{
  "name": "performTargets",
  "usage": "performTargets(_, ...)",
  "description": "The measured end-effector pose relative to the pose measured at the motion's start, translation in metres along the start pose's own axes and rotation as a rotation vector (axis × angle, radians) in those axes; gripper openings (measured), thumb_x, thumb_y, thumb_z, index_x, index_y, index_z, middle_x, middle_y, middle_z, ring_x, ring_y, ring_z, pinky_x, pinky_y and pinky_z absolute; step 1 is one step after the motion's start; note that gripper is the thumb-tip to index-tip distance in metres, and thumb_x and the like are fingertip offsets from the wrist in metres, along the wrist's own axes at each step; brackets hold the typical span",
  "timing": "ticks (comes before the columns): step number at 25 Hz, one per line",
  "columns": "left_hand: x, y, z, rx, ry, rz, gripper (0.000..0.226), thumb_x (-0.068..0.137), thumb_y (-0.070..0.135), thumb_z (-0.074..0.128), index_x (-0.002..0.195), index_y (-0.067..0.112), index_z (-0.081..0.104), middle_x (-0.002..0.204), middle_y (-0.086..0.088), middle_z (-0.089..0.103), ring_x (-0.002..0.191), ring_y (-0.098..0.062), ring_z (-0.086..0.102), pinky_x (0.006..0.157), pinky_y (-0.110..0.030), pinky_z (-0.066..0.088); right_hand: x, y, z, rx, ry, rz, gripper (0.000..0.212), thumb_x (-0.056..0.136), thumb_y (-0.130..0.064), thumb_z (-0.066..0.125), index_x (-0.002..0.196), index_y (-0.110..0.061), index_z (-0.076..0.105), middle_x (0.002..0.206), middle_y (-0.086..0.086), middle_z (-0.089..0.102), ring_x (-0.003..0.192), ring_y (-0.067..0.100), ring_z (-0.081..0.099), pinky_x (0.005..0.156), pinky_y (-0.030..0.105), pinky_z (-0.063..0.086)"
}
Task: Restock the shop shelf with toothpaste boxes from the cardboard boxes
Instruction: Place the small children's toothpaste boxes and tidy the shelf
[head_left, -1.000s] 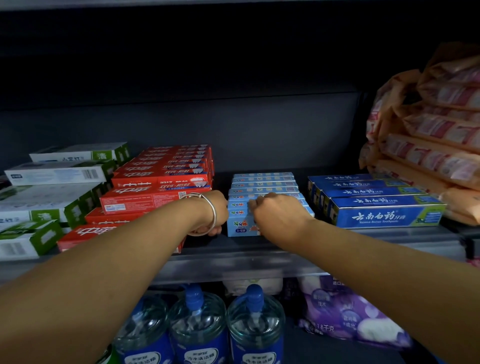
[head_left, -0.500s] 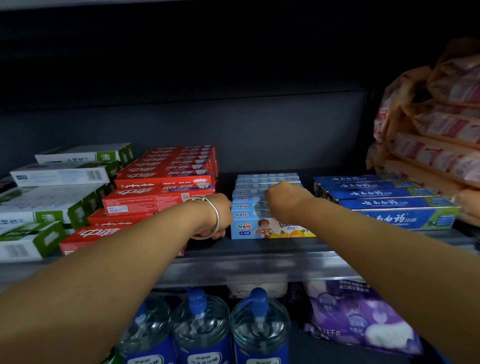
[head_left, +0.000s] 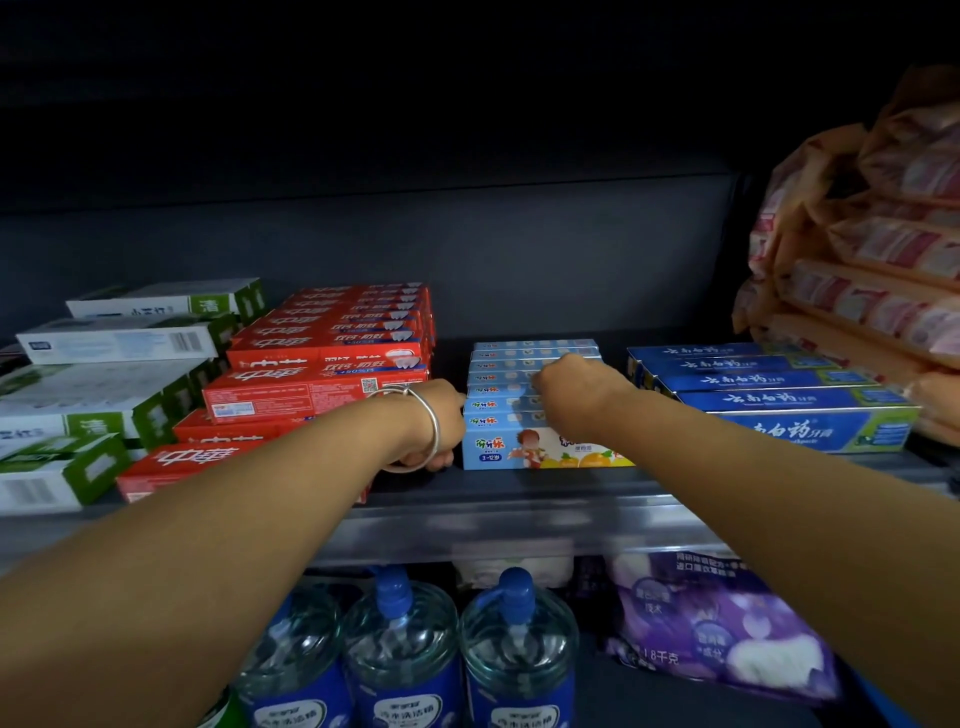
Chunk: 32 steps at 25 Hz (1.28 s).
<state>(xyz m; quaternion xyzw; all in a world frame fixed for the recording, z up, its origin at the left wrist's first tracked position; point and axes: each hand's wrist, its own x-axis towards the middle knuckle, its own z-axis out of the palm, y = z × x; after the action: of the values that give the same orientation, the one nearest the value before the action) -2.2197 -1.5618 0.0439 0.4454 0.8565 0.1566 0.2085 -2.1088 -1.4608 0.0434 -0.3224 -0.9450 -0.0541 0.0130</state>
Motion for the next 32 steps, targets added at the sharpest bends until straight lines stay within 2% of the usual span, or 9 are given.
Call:
performTargets(5, -0.003, 0.001, 0.001, 0.046, 0.013, -0.029, 0.048, 0.095, -0.001, 0.029, 0.138, 0.016, 0.042, 0.065, -0.004, 0.051, 0.047, -0.013, 0.044, 0.03, -0.014, 0.034, -0.001, 0.0, 0.0, -0.015, 0.014, 0.011, 0.041, 0.091, -0.004, 0.049, 0.132, -0.011, 0.049, 0.124, 0.012, 0.054, 0.109, 0.028, 0.057, 0.083, 0.033, 0.05)
performTargets(10, -0.028, 0.001, 0.002, 0.154, 0.175, -0.052, 0.043, 0.09, -0.002, 0.041, 0.132, 0.006, 0.047, 0.113, -0.017, 0.064, 0.084, -0.027, 0.06, 0.074, -0.03, 0.052, -0.025, -0.01, -0.015, 0.004, 0.131, -0.053, 0.036, 0.09, -0.004, 0.051, 0.125, -0.008, 0.055, 0.12, 0.016, 0.053, 0.106, 0.033, 0.057, 0.072, 0.033, 0.042)
performTargets(12, -0.041, -0.004, 0.004, 0.121, 0.251, -0.027, 0.043, 0.088, -0.005, 0.041, 0.129, 0.004, 0.052, 0.117, -0.021, 0.062, 0.099, -0.035, 0.062, 0.086, -0.037, 0.053, -0.038, -0.017, -0.017, 0.022, 0.182, -0.114, 0.033, 0.089, -0.007, 0.054, 0.122, -0.008, 0.058, 0.117, 0.016, 0.056, 0.105, 0.034, 0.058, 0.071, 0.034, 0.042)
performTargets(16, -0.077, -0.018, 0.011, 0.186, 0.431, 0.019, 0.028, 0.089, 0.002, 0.047, 0.109, 0.001, 0.066, 0.114, -0.018, 0.065, 0.107, -0.034, 0.06, 0.092, -0.033, 0.047, -0.057, -0.037, -0.017, 0.056, 0.27, -0.233, 0.038, 0.087, -0.006, 0.049, 0.124, -0.011, 0.059, 0.12, 0.018, 0.059, 0.11, 0.036, 0.056, 0.081, 0.034, 0.047)
performTargets(19, -0.091, -0.039, 0.004, 0.17, 0.512, 0.088, 0.019, 0.088, 0.008, 0.051, 0.096, 0.002, 0.068, 0.103, -0.018, 0.068, 0.099, -0.033, 0.062, 0.088, -0.034, 0.048, -0.051, -0.064, -0.02, 0.084, 0.379, -0.27, 0.033, 0.085, -0.008, 0.05, 0.116, -0.008, 0.061, 0.115, 0.018, 0.062, 0.112, 0.035, 0.052, 0.085, 0.034, 0.046)
performTargets(23, -0.093, -0.08, -0.022, 0.142, 0.559, 0.165, 0.012, 0.085, 0.007, 0.056, 0.085, 0.004, 0.067, 0.09, -0.014, 0.069, 0.087, -0.03, 0.063, 0.079, -0.034, 0.051, -0.034, -0.109, -0.028, 0.105, 0.52, -0.226, 0.026, 0.083, -0.002, 0.049, 0.106, -0.003, 0.06, 0.112, 0.016, 0.061, 0.11, 0.033, 0.047, 0.087, 0.037, 0.042)
performTargets(27, -0.097, -0.116, -0.047, 0.178, 0.567, 0.228, 0.012, 0.083, 0.006, 0.055, 0.076, 0.011, 0.065, 0.09, -0.011, 0.068, 0.088, -0.028, 0.063, 0.083, -0.035, 0.051, -0.035, -0.139, -0.033, 0.049, 0.5, -0.149, 0.027, 0.083, -0.002, 0.049, 0.108, -0.002, 0.059, 0.116, 0.016, 0.054, 0.109, 0.034, 0.045, 0.091, 0.039, 0.042)
performTargets(30, -0.099, -0.133, -0.062, 0.229, 0.547, 0.234, 0.007, 0.083, 0.011, 0.061, 0.09, 0.01, 0.062, 0.107, -0.011, 0.06, 0.1, -0.028, 0.059, 0.089, -0.031, 0.048, -0.042, -0.147, -0.03, 0.024, 0.389, -0.087, 0.031, 0.086, -0.008, 0.052, 0.116, -0.009, 0.06, 0.12, 0.012, 0.055, 0.109, 0.032, 0.047, 0.091, 0.038, 0.045)
performTargets(32, -0.098, -0.146, -0.077, 0.311, 0.539, 0.24, 0.027, 0.084, 0.013, 0.063, 0.109, 0.005, 0.057, 0.12, -0.014, 0.052, 0.109, -0.03, 0.053, 0.094, -0.033, 0.044, -0.045, -0.16, -0.029, 0.004, 0.342, -0.046, 0.033, 0.088, -0.012, 0.054, 0.121, -0.012, 0.059, 0.123, 0.01, 0.056, 0.112, 0.03, 0.047, 0.092, 0.039, 0.046)
